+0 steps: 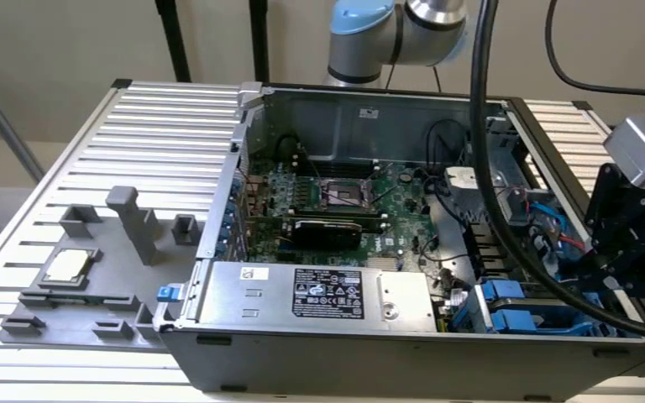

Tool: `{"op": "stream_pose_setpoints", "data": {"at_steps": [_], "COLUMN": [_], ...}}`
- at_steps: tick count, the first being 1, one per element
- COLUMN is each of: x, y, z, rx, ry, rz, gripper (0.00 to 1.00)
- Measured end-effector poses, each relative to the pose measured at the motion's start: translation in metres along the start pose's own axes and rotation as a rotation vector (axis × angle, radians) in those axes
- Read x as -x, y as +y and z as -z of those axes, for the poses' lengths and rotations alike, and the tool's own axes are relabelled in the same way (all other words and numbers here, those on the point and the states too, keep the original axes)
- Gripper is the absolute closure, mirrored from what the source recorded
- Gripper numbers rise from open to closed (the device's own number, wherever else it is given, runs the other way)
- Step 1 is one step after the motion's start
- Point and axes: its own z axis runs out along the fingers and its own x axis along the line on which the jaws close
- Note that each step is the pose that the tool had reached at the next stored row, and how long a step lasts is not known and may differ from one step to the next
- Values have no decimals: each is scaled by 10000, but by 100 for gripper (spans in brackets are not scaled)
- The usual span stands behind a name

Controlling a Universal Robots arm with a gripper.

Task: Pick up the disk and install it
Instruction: 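Insert the first disk wire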

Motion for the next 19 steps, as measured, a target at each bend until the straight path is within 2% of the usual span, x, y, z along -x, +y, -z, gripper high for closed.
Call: {"op": "stream_pose_setpoints", "data": {"at_steps": [1, 11, 19], "x": [-7, -24, -27], "y": [-1, -18, -39], "z": [-1, -47, -86], "rx": [1, 25, 51], "ry": [-24, -171, -345], "rz": [11, 398, 814], "gripper": [0, 0, 0]}}
